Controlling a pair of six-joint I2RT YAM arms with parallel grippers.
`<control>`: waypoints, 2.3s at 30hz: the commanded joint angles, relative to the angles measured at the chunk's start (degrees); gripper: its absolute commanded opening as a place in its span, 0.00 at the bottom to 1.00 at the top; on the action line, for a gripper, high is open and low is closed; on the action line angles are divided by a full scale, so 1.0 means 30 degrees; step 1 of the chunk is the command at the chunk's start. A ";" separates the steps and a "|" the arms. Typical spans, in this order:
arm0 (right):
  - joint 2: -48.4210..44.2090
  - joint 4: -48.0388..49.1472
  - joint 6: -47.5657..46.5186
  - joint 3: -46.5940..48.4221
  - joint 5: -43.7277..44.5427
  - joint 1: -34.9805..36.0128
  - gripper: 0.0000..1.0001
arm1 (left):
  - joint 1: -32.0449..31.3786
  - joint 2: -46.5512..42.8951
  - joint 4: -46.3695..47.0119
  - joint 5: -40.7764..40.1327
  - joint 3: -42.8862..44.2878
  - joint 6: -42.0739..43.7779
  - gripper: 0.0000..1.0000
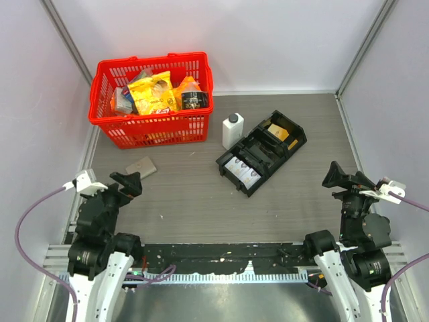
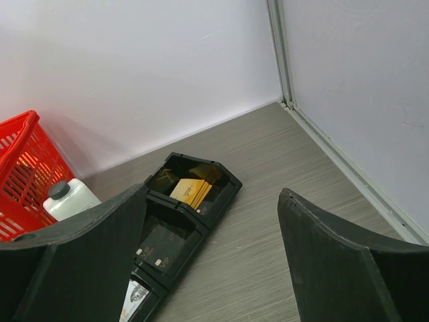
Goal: Take the credit cards out of the card holder
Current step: Move the card holder to the center of the board.
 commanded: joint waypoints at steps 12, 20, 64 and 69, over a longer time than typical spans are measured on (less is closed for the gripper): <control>-0.0907 0.0698 -0.0098 -0.0068 0.0082 0.0458 0.84 | 0.0226 1.0586 0.1647 -0.1996 -0.0845 -0.4672 0.99; -0.0877 0.0757 -0.0157 -0.0068 -0.0210 0.0751 0.84 | 0.3209 1.4921 0.6099 -0.1215 -0.1521 -0.4761 0.96; -0.0556 0.0816 -0.0157 0.0194 -0.1381 0.0869 0.83 | 0.8606 2.2019 1.6768 0.8367 -0.4275 -0.4498 0.12; 0.1168 -0.0413 0.0428 0.1424 -0.2640 0.0869 0.83 | 0.8169 2.1199 1.5248 1.1034 -0.4158 -0.3971 0.10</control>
